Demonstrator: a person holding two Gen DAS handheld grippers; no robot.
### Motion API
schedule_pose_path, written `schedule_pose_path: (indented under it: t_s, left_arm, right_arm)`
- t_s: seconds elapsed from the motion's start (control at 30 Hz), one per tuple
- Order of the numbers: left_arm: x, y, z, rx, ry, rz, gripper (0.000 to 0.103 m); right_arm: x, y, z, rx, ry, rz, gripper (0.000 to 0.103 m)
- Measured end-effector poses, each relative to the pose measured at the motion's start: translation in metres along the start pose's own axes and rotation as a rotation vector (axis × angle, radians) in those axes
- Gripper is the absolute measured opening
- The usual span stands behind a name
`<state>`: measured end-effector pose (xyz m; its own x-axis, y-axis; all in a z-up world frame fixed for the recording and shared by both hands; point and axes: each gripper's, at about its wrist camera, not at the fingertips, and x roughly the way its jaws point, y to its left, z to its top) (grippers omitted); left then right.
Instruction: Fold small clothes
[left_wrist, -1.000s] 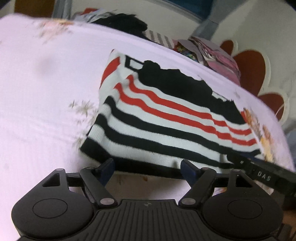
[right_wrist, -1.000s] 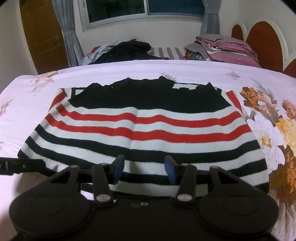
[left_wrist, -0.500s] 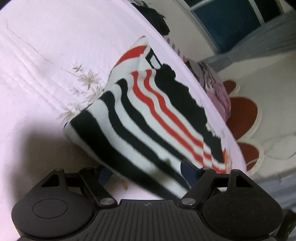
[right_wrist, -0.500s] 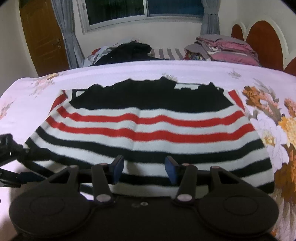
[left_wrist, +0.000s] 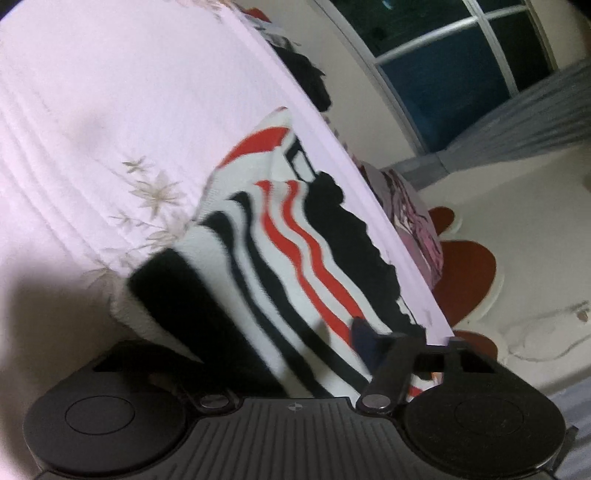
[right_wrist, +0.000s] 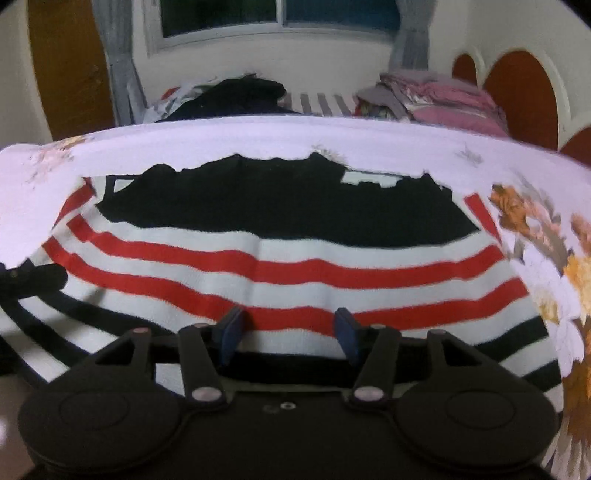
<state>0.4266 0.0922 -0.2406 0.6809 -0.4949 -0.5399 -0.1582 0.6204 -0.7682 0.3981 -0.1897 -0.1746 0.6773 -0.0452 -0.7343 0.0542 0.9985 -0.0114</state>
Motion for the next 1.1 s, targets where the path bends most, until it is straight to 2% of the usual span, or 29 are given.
schedule_pose_path:
  t_s: [0.07,0.1,0.17,0.3,0.47,0.6,0.7,0.8,1.0,1.1]
  left_arm:
    - [0.002,0.008,0.003,-0.04,-0.002,0.013,0.036]
    - [0.002,0.011,0.003,-0.058,-0.004,0.015,0.034]
    - [0.002,0.013,0.001,-0.073,-0.016,0.012,0.032]
    - [-0.001,0.01,-0.004,-0.082,-0.052,0.016,0.023]
    - [-0.005,0.0,-0.007,-0.048,-0.09,0.01,0.02]
    - [-0.011,-0.019,-0.01,0.016,-0.131,0.043,0.017]
    - [-0.014,-0.046,-0.012,0.102,-0.171,0.064,0.017]
    - [-0.014,-0.079,-0.015,0.206,-0.199,0.062,0.017]
    - [-0.004,-0.15,-0.03,0.433,-0.204,0.015,0.017]
    - [0.012,-0.183,-0.047,0.526,-0.169,-0.03,0.017]
  right_arm:
    - [-0.003,0.0,0.004,-0.001,0.017,-0.003,0.054]
    - [-0.005,0.0,0.006,0.003,0.011,-0.005,0.052]
    - [-0.003,-0.002,0.002,0.003,0.012,-0.022,0.052]
    - [0.003,0.006,0.001,-0.053,0.016,-0.04,0.056]
    - [0.005,-0.003,0.006,-0.077,0.035,0.008,0.057]
    - [0.003,-0.011,0.006,-0.083,0.023,0.063,0.058]
    - [-0.005,-0.03,0.007,-0.031,0.005,0.141,0.06]
    - [-0.018,-0.055,0.009,0.01,-0.033,0.179,0.06]
    - [-0.034,-0.116,0.009,0.083,-0.049,0.186,0.06]
    - [-0.041,-0.148,0.005,0.144,-0.056,0.184,0.06]
